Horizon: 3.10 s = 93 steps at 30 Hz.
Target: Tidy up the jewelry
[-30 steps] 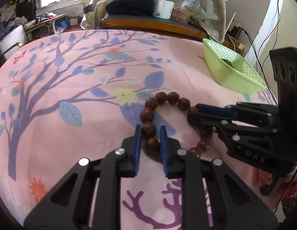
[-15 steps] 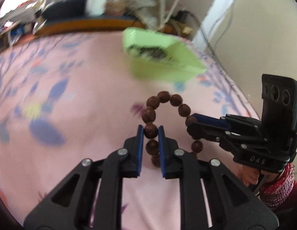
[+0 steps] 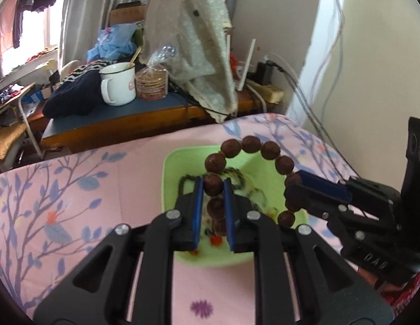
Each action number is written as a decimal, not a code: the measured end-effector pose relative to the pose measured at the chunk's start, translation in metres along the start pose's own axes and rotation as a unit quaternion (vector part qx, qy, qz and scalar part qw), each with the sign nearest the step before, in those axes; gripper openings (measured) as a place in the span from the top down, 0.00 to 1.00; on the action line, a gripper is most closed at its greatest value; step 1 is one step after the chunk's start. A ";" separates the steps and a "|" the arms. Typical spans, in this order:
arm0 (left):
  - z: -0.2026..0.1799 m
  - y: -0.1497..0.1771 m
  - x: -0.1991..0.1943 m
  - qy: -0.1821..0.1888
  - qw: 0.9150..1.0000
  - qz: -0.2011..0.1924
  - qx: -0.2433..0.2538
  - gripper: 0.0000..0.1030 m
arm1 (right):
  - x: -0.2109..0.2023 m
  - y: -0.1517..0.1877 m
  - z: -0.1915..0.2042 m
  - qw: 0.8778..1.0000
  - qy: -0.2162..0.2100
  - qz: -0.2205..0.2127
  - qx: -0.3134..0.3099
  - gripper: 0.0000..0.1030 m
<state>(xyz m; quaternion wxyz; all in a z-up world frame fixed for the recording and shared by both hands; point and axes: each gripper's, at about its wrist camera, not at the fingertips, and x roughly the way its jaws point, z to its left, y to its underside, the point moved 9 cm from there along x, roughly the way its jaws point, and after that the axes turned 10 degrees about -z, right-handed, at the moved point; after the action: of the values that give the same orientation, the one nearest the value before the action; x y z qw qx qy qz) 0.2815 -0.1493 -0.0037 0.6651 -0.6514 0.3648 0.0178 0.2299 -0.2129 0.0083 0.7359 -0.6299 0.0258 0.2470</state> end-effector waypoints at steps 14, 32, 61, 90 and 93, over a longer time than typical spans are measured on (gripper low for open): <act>0.032 0.077 -0.050 -0.067 0.997 -0.013 -0.025 0.68 | -0.042 0.064 0.023 0.997 0.011 -0.012 0.077 0.93; 0.034 0.143 -0.087 -0.120 0.992 0.021 -0.031 0.67 | -0.065 0.141 0.056 0.986 0.081 0.069 0.130 0.88; 0.038 0.141 -0.091 -0.136 0.990 0.013 -0.023 0.53 | -0.070 0.147 0.051 0.980 0.156 0.079 0.095 0.87; 0.038 0.137 -0.093 -0.136 0.990 0.003 -0.020 0.44 | -0.071 0.143 0.055 0.982 0.150 0.071 0.090 0.87; 0.039 0.137 -0.095 -0.137 0.990 -0.001 -0.020 0.44 | -0.074 0.140 0.057 0.983 0.153 0.060 0.084 0.87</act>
<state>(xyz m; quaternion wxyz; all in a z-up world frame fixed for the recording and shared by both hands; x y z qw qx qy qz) 0.1613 -0.0519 -0.0770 0.6956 -0.6562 0.2697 0.1136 0.0939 -0.1725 -0.0820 0.7576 -0.5932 0.1966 0.1885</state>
